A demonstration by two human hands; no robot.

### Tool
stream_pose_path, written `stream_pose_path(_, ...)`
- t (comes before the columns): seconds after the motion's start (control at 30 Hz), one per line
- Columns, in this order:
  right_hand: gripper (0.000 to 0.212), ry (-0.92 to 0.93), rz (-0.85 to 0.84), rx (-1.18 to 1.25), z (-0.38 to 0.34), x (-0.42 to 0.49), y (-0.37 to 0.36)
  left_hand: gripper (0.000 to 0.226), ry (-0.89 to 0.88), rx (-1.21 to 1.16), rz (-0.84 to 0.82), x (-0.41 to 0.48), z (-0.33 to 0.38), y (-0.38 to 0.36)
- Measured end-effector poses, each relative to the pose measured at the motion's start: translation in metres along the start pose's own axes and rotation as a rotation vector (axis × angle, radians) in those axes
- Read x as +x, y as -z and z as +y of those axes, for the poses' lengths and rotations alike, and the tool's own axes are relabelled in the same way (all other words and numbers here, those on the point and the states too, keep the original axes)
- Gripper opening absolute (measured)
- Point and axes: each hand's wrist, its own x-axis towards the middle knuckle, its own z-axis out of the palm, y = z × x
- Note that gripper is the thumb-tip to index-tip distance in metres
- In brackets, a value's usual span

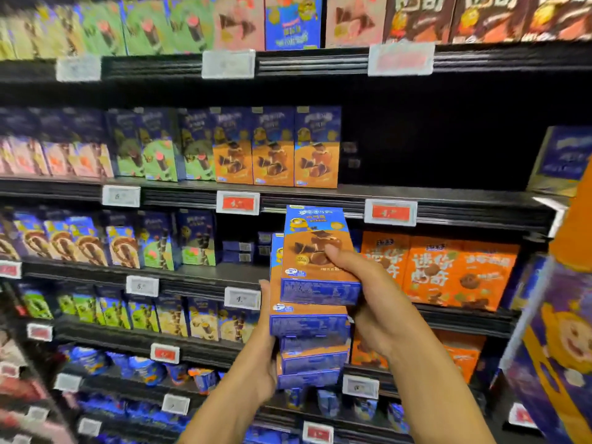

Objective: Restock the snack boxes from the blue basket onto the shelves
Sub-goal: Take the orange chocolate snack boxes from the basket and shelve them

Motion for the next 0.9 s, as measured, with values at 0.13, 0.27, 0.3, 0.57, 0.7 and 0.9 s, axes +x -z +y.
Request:
stream_pose_path(0.13, 0.054, 0.008, -0.002, -0.012, -0.007, 0.019, 0.007, 0.072, 0.018, -0.015, 0.008, 0.015, 0.004, 0.001)
stream_pose_path(0.27, 0.050, 0.064, -0.008, -0.030, -0.008, 0.039, 0.003, 0.075, 0.102, 0.009, 0.044, 0.022, 0.011, 0.016)
stream_pose_path(0.3, 0.049, 0.079, -0.021, -0.017, -0.008, 0.044, 0.001, 0.075, 0.119, 0.016, 0.050, 0.024, 0.014, 0.021)
stream_pose_path(0.57, 0.035, 0.189, 0.012, -0.004, -0.015, 0.082, -0.030, 0.055, 0.169, 0.079, 0.041, 0.036, 0.053, 0.053)
stream_pose_path(0.7, 0.033, 0.295, 0.059, -0.112, -0.031, 0.105, -0.057, 0.057, 0.184, 0.110, 0.005, 0.041, 0.079, 0.064)
stream_pose_path(0.9, 0.026, 0.412, 0.119, -0.210, -0.043, 0.141, -0.103, 0.063, 0.217, 0.113, -0.014, 0.047, 0.109, 0.091)
